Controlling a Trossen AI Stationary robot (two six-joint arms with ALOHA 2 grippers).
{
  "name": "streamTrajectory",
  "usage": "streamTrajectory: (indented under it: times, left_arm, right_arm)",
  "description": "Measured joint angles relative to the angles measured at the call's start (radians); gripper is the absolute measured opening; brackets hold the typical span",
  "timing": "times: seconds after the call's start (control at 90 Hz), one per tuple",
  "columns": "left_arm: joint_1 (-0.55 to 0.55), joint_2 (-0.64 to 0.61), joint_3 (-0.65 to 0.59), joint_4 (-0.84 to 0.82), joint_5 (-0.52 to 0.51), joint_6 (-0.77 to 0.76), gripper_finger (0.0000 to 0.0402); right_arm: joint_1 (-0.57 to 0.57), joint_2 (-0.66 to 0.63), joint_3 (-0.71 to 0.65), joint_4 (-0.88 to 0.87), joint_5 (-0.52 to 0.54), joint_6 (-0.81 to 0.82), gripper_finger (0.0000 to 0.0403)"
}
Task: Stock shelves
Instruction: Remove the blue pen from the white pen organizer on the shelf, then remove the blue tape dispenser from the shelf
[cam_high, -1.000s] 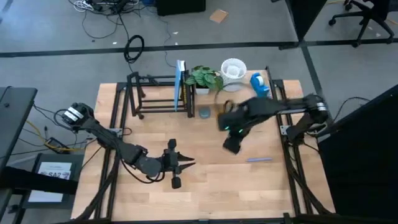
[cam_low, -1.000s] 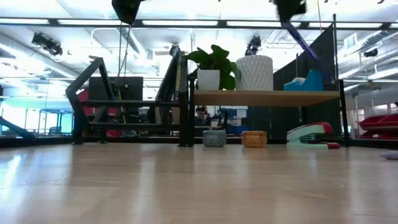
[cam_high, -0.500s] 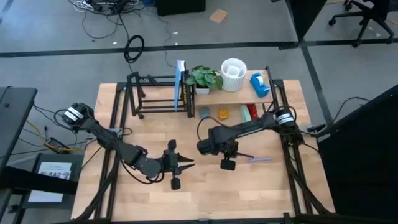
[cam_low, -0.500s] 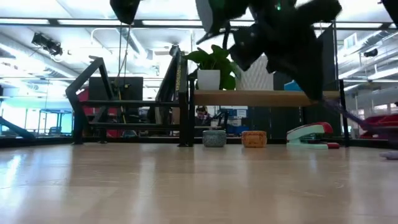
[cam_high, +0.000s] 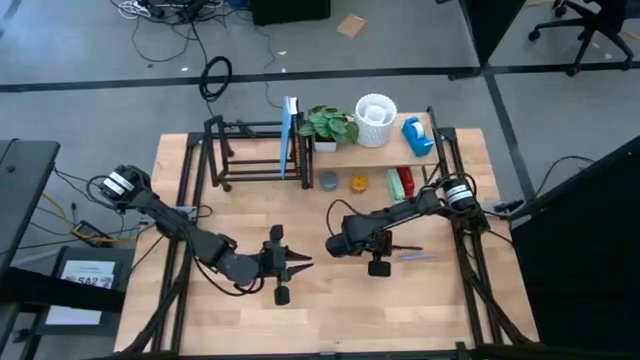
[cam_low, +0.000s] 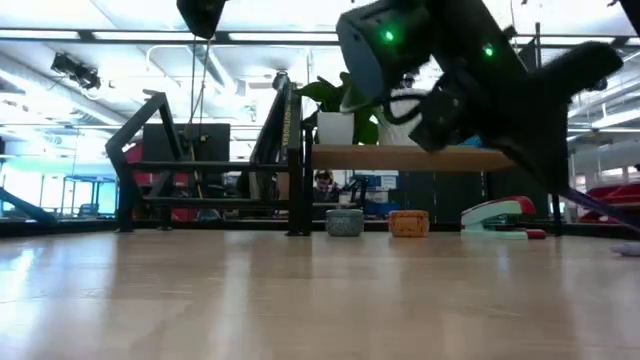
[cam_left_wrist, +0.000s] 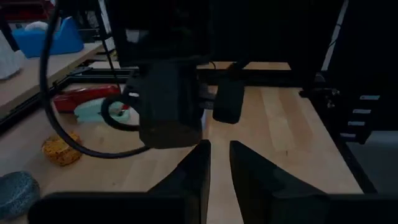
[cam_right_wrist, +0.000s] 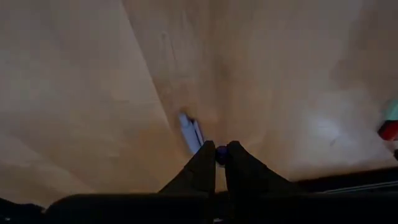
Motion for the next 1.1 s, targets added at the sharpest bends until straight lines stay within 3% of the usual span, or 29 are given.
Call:
streamTrajectory:
  times: [0.5, 0.911, 1.1]
  left_arm:
    - [0.000, 0.000, 0.000, 0.000, 0.000, -0.001, 0.0041]
    - [0.000, 0.000, 0.000, 0.001, 0.000, -0.002, 0.0041]
    - [0.000, 0.000, 0.000, 0.001, 0.000, -0.002, 0.0041]
  right_arm:
    - [0.020, 0.000, -0.119, 0.022, -0.027, -0.015, 0.0019]
    - [0.022, -0.013, -0.127, 0.031, 0.021, 0.010, 0.0121]
    - [0.000, -0.221, -0.127, 0.037, 0.143, 0.089, 0.0163]
